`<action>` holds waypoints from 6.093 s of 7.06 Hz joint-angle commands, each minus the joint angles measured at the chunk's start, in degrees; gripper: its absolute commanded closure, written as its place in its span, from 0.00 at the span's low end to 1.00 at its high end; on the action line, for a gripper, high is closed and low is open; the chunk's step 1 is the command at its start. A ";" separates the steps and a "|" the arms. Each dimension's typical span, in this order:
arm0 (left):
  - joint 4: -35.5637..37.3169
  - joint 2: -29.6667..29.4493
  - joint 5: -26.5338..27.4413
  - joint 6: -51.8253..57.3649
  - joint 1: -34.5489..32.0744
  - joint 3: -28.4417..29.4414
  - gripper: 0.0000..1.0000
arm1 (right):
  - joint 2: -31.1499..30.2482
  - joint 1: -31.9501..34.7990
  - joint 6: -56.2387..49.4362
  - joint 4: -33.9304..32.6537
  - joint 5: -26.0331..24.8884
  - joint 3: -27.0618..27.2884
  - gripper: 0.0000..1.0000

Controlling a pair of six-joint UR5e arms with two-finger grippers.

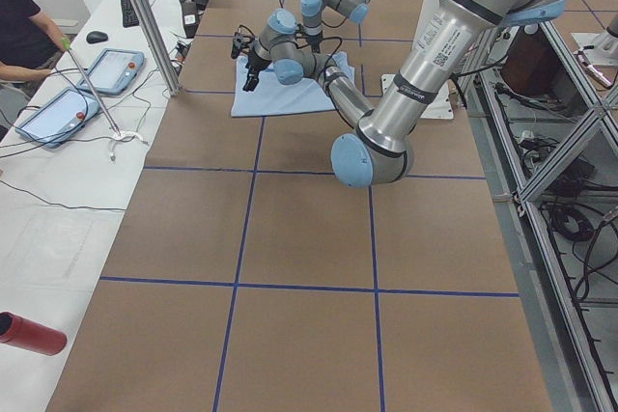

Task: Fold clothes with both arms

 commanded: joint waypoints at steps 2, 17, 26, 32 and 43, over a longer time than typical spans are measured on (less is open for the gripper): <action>-0.93 0.09 -0.08 0.03 0.00 0.09 0.00 | -0.26 -0.31 -0.09 -0.02 0.08 -0.49 0.05; -1.20 0.36 -0.09 0.03 0.09 0.00 0.00 | -2.20 -0.75 -7.82 -1.43 5.00 2.06 0.01; -2.70 0.45 0.00 0.03 0.18 0.70 0.00 | -2.73 2.84 -12.72 -1.25 4.03 -1.81 0.02; -2.70 0.53 0.00 -0.06 0.36 0.70 0.00 | -0.29 9.79 -17.14 -1.08 6.04 -2.16 0.04; -4.28 0.88 -0.09 0.03 0.44 1.67 0.00 | 2.55 7.78 -15.12 16.15 9.22 -9.19 0.64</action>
